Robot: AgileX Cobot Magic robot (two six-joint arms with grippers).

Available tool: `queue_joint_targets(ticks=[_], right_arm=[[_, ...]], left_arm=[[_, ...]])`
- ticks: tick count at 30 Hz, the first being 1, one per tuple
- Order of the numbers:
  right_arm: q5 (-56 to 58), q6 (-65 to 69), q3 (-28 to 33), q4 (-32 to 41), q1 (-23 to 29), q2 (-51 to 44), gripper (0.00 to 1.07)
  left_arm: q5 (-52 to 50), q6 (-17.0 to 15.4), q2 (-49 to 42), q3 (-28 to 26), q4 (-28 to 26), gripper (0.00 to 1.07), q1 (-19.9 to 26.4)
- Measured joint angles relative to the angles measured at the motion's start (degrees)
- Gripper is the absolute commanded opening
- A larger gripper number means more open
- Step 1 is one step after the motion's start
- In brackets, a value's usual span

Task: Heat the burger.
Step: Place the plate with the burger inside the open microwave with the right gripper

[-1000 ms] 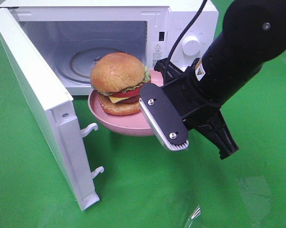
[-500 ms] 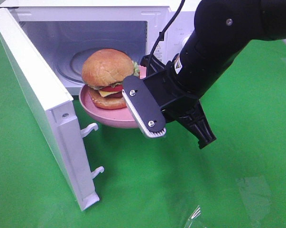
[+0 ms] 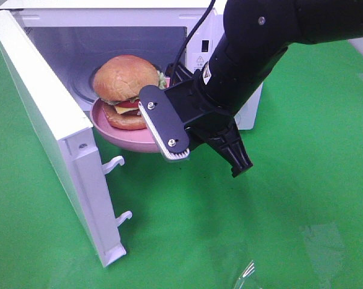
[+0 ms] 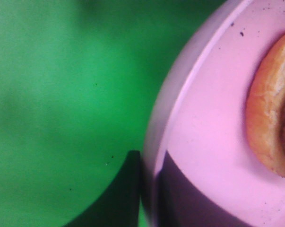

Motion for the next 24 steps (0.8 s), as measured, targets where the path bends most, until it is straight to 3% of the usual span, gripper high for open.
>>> queue_joint_targets(ticks=[24], right_arm=[[-1.66, 0.57, -4.07, 0.80, -1.09, 4.53, 0.00]], left_arm=[[0.00, 0.00, 0.00, 0.00, 0.00, 0.80, 0.00]])
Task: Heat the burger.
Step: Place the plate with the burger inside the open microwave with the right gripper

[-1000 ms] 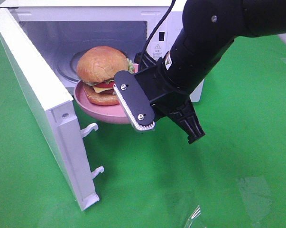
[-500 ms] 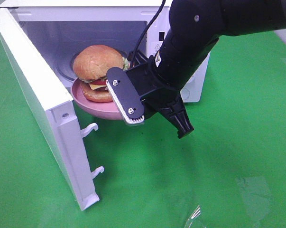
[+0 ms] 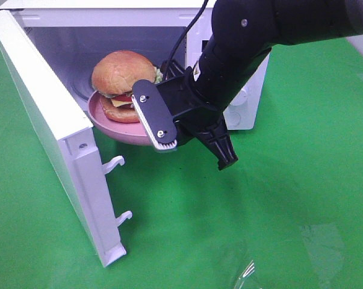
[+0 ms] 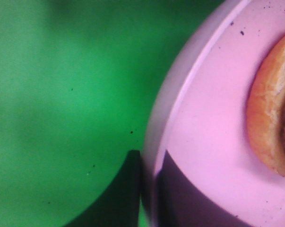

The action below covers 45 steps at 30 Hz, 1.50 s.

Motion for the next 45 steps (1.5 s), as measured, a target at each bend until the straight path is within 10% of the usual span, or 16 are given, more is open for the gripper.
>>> queue_joint_targets(ticks=[45], right_arm=[[9.74, 11.97, -28.30, -3.61, 0.11, 18.33, 0.00]], left_arm=[[0.00, 0.00, 0.00, 0.00, 0.00, 0.80, 0.00]])
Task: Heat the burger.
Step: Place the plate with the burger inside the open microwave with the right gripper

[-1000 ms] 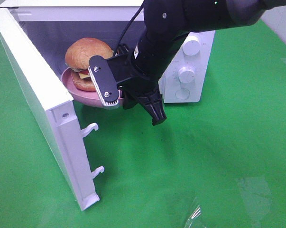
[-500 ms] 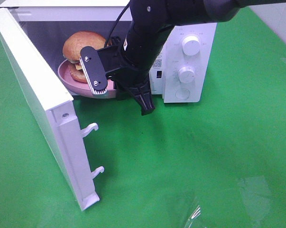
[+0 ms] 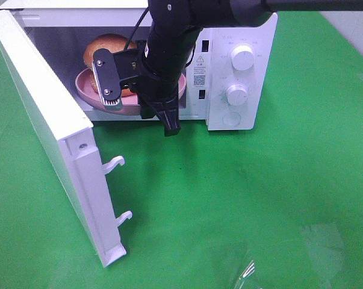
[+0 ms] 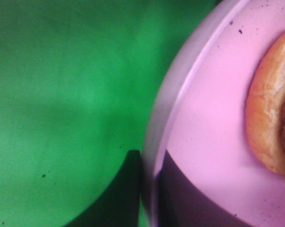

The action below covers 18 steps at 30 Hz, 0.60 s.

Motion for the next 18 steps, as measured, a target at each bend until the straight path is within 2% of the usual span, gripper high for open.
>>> queue_joint_targets(ticks=[18], right_arm=[[1.15, 6.88, -9.34, -2.46, -0.17, 7.28, 0.00]], left_arm=[[0.00, 0.00, 0.00, 0.00, 0.00, 0.80, 0.00]])
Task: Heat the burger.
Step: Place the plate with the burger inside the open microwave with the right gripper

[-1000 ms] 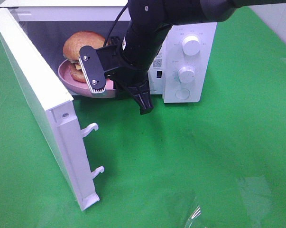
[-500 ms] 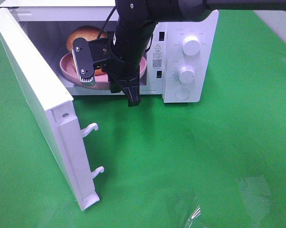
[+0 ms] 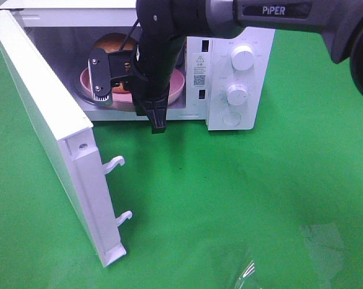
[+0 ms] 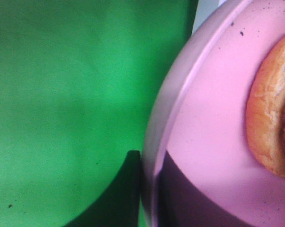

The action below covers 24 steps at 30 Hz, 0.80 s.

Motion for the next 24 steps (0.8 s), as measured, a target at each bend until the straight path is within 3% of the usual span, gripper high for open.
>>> queue_joint_targets(ticks=[24], right_arm=[[0.92, 8.65, -13.01, -4.35, -0.63, 8.19, 0.00]], left_arm=[[0.00, -0.06, 0.00, 0.00, 0.00, 0.80, 0.00]])
